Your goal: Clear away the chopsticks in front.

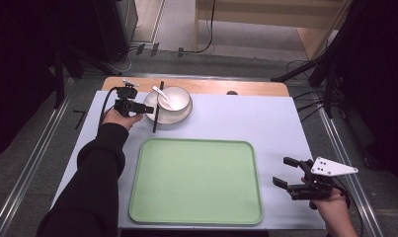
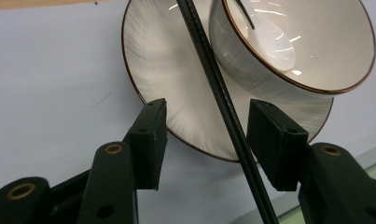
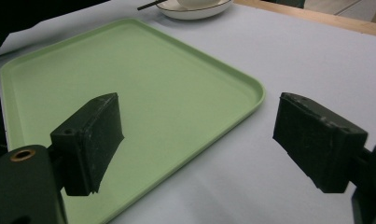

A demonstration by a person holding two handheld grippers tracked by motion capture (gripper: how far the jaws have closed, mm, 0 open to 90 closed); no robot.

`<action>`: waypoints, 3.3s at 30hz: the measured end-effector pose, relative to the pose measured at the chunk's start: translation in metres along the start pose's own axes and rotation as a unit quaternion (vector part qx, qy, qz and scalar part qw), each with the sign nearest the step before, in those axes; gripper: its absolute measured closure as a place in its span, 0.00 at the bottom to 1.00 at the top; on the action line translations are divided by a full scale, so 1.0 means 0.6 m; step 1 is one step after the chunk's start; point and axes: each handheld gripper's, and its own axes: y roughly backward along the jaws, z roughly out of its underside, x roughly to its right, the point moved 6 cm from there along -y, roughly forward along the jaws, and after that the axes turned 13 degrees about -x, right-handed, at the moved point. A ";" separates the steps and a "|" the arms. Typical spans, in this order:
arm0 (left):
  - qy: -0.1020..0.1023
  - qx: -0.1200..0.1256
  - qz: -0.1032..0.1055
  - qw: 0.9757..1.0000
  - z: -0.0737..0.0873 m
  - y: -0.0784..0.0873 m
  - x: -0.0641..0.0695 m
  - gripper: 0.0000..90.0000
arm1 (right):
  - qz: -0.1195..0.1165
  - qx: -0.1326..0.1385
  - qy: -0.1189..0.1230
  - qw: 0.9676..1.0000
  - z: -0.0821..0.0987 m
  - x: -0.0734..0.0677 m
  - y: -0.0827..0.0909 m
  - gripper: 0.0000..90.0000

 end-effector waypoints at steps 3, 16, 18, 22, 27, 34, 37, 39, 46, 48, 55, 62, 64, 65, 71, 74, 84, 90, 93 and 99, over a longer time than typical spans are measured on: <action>-0.005 -0.009 -0.004 1.000 -0.004 -0.011 0.005 0.56 | -0.001 0.000 0.002 1.000 0.000 0.000 0.000 0.18; -0.011 -0.034 -0.018 0.999 -0.013 -0.032 0.014 0.62 | -0.002 -0.004 0.000 1.000 0.004 0.002 0.001 0.18; -0.010 -0.037 -0.021 0.999 -0.013 -0.036 0.013 0.64 | -0.003 -0.004 0.002 1.000 0.004 0.002 0.001 0.18; -0.002 -0.044 -0.018 0.999 -0.012 -0.041 0.013 0.71 | -0.004 -0.004 0.003 1.000 0.004 0.002 0.001 0.18; 0.026 -0.044 -0.005 0.999 -0.016 -0.050 0.008 0.86 | -0.005 -0.003 0.003 1.000 0.004 0.001 0.001 0.18; 0.060 -0.044 0.003 0.997 -0.019 -0.060 0.004 0.92 | -0.005 -0.003 0.005 1.000 0.005 0.001 0.001 0.18; 0.081 -0.048 0.009 0.995 -0.021 -0.063 0.003 0.93 | -0.005 -0.003 0.005 1.000 0.005 0.001 0.002 0.18; 0.085 -0.049 0.005 0.995 -0.021 -0.064 0.003 0.94 | -0.006 -0.002 0.005 1.000 0.005 0.001 0.003 0.18; 0.099 -0.048 0.007 0.994 -0.022 -0.057 -0.002 0.96 | -0.008 0.000 0.006 1.000 0.005 0.000 0.004 0.18; 0.100 -0.043 0.011 0.994 -0.021 -0.048 -0.007 0.96 | -0.007 0.000 0.007 1.000 0.005 0.000 0.004 0.18; 0.103 -0.036 0.015 0.994 -0.010 -0.002 -0.026 0.96 | -0.006 0.001 0.007 1.000 0.005 0.001 0.005 0.18; 0.102 -0.043 0.025 0.994 0.022 0.031 -0.043 0.96 | -0.007 -0.002 0.007 1.000 0.006 -0.002 0.005 0.18; 0.100 -0.044 0.027 0.994 0.034 0.041 -0.046 0.96 | -0.006 -0.003 0.008 1.000 0.006 -0.002 0.005 0.18; 0.098 -0.045 0.027 0.994 0.037 0.045 -0.046 0.96 | -0.006 -0.003 0.008 1.000 0.006 -0.002 0.005 0.18; 0.067 -0.028 0.025 0.997 0.057 0.095 -0.029 0.96 | -0.005 -0.004 0.010 1.000 0.004 -0.003 0.003 0.18; 0.052 -0.022 0.029 0.998 0.065 0.121 -0.010 0.96 | -0.004 -0.005 0.010 1.000 0.003 -0.004 0.002 0.18; 0.004 -0.014 0.071 0.997 0.127 0.145 0.074 0.96 | -0.002 -0.006 0.013 1.000 0.002 -0.005 0.002 0.18; -0.008 -0.031 0.080 0.996 0.187 0.115 0.106 0.96 | -0.002 -0.006 0.013 1.000 0.003 -0.004 0.002 0.18; -0.008 -0.035 0.086 0.996 0.213 0.104 0.115 0.96 | -0.005 -0.007 0.013 1.000 0.003 -0.005 0.001 0.18; -0.008 -0.054 0.083 0.995 0.267 0.077 0.128 0.96 | -0.005 -0.008 0.021 1.000 0.000 -0.007 0.000 0.18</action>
